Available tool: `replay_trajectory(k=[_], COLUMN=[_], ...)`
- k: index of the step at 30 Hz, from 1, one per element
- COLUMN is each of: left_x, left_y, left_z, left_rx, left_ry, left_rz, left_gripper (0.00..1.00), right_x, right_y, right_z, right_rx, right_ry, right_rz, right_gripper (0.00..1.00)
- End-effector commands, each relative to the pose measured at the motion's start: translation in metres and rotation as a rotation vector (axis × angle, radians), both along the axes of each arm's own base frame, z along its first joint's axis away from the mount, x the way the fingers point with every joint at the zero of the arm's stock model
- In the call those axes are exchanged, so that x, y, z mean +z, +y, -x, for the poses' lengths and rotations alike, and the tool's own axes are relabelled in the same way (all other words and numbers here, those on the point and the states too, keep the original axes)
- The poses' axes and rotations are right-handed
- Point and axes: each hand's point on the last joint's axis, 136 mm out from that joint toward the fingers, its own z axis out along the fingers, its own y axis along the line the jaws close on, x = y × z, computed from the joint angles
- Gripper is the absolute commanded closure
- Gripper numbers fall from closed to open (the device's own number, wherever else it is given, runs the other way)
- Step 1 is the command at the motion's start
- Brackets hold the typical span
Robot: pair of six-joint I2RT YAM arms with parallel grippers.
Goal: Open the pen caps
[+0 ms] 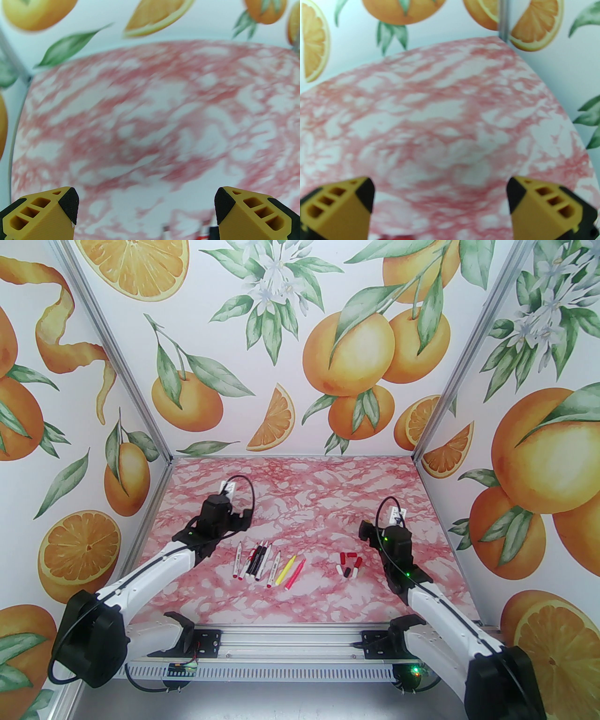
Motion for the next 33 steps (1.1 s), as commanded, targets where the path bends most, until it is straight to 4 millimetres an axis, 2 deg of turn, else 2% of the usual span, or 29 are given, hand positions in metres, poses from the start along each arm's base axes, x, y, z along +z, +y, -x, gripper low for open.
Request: replay_trajectory(k=[1,5,10,13,14,15,17,22,25,26,29,31,33], left_x=[0.018,0.013,0.005,-0.015,-0.014,-0.017,-0.013,-0.003,-0.006,-0.006,-0.027,-0.030,-0.037], left_y=[0.039,0.072,0.085,0.086,0.085,0.083,0.081,0.067,0.047,0.046,0.049,0.052,0.057], left_z=[-0.015,-0.023,-0.032,-0.040,-0.043,-0.042,-0.037,-0.019,-0.029,-0.032,-0.041,-0.046,-0.055], left_rx=[0.073,0.120,0.084,0.063,0.056,0.045,0.033,-0.028,-0.115,-0.116,-0.090,-0.083,-0.067], left_ry=[-0.157,-0.222,-0.325,-0.309,-0.323,-0.297,-0.330,-0.421,-0.431,-0.441,-0.431,-0.442,-0.365], left_rz=[0.006,0.024,-0.158,-0.182,-0.197,-0.193,-0.190,-0.120,-0.049,-0.060,-0.060,-0.050,-0.035], left_gripper=[0.00,0.00,0.00,0.00,0.00,0.00,0.00,0.00,0.00,0.00,0.00,0.00,0.00], right_x=[0.025,0.016,0.020,0.002,-0.004,0.000,-0.008,-0.006,-0.006,-0.006,-0.007,-0.008,-0.008], right_y=[-0.012,-0.009,-0.001,0.001,0.003,0.003,0.001,-0.003,-0.002,-0.001,0.004,0.005,0.004], right_z=[-0.017,-0.036,-0.060,-0.068,-0.070,-0.071,-0.074,-0.076,-0.077,-0.077,-0.080,-0.080,-0.080], right_rx=[-0.025,-0.005,0.037,0.051,0.064,0.057,0.057,0.011,0.017,0.026,0.056,0.058,0.057], right_ry=[-0.149,-0.161,-0.230,-0.226,-0.230,-0.265,-0.180,-0.197,-0.190,-0.189,-0.180,-0.180,-0.179], right_rz=[0.042,0.069,0.105,0.110,0.115,0.122,0.101,0.125,0.128,0.128,0.128,0.128,0.129], right_gripper=[0.00,0.00,0.00,0.00,0.00,0.00,0.00,0.00,0.00,0.00,0.00,0.00,0.00])
